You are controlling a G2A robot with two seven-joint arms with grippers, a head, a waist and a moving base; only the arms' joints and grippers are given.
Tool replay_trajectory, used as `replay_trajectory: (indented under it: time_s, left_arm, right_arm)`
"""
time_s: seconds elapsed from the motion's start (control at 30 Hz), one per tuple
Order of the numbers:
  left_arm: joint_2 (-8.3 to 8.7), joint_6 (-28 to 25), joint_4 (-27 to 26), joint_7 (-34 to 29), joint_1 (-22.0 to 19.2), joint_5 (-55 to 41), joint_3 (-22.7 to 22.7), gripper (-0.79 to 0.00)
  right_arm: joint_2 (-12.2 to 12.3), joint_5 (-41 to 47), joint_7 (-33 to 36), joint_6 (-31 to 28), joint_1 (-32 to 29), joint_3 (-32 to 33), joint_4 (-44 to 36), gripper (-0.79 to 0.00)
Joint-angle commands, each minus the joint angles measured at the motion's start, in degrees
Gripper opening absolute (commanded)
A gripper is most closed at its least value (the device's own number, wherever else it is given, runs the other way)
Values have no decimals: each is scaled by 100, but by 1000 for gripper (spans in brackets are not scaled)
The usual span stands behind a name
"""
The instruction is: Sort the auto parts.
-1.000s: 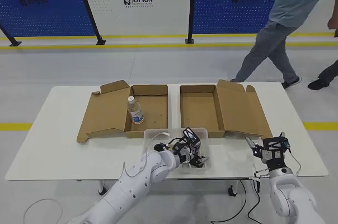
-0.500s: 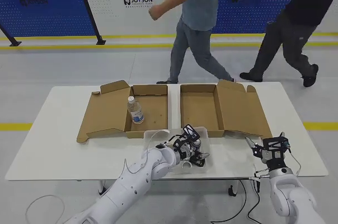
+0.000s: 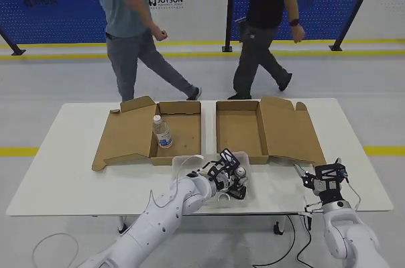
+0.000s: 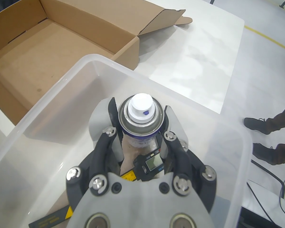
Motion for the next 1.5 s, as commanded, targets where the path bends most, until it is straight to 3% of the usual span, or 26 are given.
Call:
replay_trajectory:
  time_s: [0.0, 0.23, 0.4, 0.77, 1.1, 1.47]
  left_arm:
    - [5, -8, -33, 11, 13, 22, -29, -785]
    - [71, -86, -287, 32, 117, 152, -212, -785]
    - [179, -252, -767, -35, 308, 215, -470, -785]
    - [533, -360, -2570, -756, 1246, -371, -1716, -785]
    - [818, -526, -3926, -1255, 2165, -39, -2727, -785]
    - [945, -421, -4329, -1056, 2728, 217, -3195, -785]
  right_arm:
    - [0, 0, 0, 0, 0, 0, 0, 0]
    - [0, 0, 0, 0, 0, 0, 0, 0]
    - [0, 0, 0, 0, 0, 0, 0, 0]
    - [0, 0, 0, 0, 0, 0, 0, 0]
    - [0, 0, 0, 0, 0, 0, 0, 0]
    - [0, 0, 0, 0, 0, 0, 0, 0]
